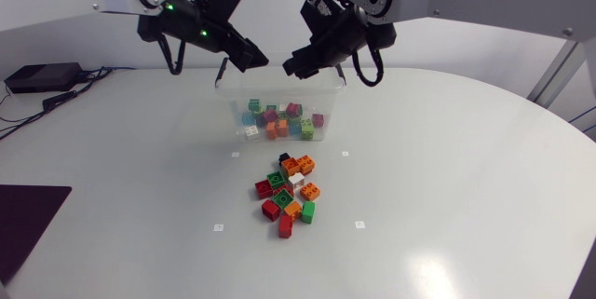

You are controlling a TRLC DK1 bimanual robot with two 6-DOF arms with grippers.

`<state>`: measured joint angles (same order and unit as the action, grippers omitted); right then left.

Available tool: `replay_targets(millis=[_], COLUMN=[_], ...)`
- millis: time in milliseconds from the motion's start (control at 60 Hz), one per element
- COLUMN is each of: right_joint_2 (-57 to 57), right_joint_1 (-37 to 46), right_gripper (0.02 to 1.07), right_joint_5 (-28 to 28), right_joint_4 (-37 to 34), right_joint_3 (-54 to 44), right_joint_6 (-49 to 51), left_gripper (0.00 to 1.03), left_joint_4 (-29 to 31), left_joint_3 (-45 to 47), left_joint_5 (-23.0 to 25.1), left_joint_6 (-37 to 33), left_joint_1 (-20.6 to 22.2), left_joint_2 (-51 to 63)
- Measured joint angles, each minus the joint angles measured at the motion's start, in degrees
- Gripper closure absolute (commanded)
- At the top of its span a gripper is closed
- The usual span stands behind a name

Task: Place the duplo bricks in the container

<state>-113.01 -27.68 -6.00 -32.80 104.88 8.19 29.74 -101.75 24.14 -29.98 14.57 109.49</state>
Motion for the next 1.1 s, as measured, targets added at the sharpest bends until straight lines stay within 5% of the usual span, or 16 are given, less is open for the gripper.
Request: replay_targets(millis=[367, 567, 650, 917, 1100], right_joint_2=[-8.70, -11.69, -12.26, -11.50, -1.16], right_joint_1=[0.85, 1.20, 1.60, 2.45, 3.04], right_gripper=[0.68, 0.25, 0.17, 0.15, 0.15], right_joint_5=[-0.20, -0.22, -0.20, -0.22, -1.33], right_joint_4=[-0.07, -0.52, -0.70, -1.75, -0.28], right_joint_3=[10.51, 14.08, 14.43, 13.90, 3.13], right_joint_6=[0.00, 0.00, 0.11, 1.31, 2.64], left_gripper=[0.07, 0.07, 0.07, 0.07, 0.09], left_joint_4=[-5.66, -5.64, -5.57, -5.25, -5.27], left_joint_3=[18.91, 27.96, 31.06, 39.01, 42.51], left_joint_5=[0.00, 0.00, 0.00, 0.00, -0.46], left_joint_6=[-1.33, -4.66, -6.29, -12.04, -16.57], left_joint_1=[-0.57, -0.07, 0.61, 2.62, 2.91], left_joint_2=[-21.22, -25.70, -25.99, -25.79, -22.93])
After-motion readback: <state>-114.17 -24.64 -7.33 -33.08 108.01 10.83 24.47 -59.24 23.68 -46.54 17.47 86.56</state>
